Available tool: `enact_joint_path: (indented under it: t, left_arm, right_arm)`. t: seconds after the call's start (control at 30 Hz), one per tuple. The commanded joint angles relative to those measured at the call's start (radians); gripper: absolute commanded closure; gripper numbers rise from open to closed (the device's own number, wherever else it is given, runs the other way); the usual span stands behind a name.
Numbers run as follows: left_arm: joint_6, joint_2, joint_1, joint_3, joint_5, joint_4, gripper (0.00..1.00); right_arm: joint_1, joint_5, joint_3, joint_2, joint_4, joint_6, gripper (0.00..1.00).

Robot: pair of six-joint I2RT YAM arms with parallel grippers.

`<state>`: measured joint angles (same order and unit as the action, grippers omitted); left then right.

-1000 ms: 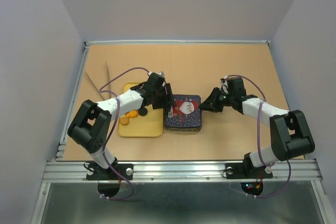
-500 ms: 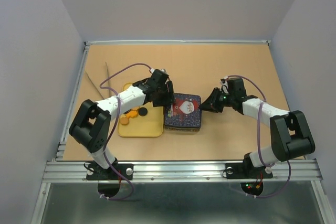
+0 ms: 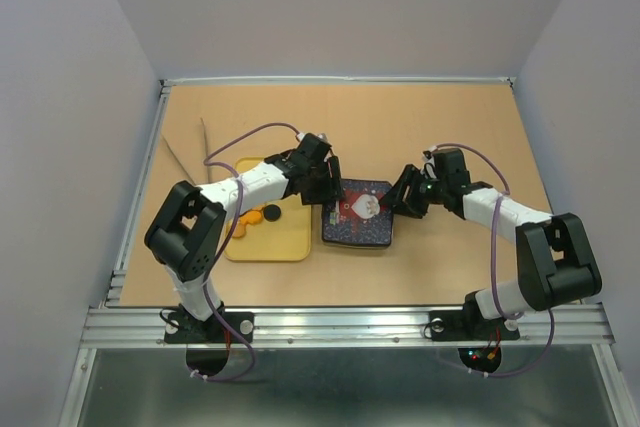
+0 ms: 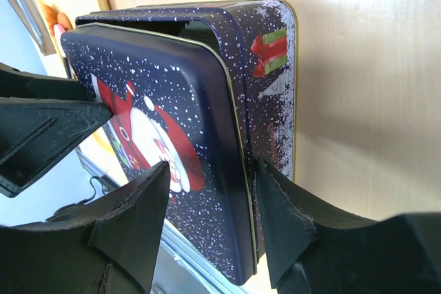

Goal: Pack the cookies

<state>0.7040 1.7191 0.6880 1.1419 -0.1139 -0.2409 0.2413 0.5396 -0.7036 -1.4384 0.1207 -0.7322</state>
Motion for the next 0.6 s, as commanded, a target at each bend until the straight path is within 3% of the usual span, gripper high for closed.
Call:
enact_joint_path:
  t: [0.0,0.57]
  left_arm:
    - [-0.005,0.025,0.005,0.048,0.007,0.003,0.31]
    - [-0.028,0.022,-0.022,0.107,0.008,-0.023,0.27]
  right_arm:
    - [-0.005,0.006,-0.013,0.018,-0.001,0.01,0.42]
    - [-0.042,-0.024,-0.197,-0.076,0.066,0.056,0.42]
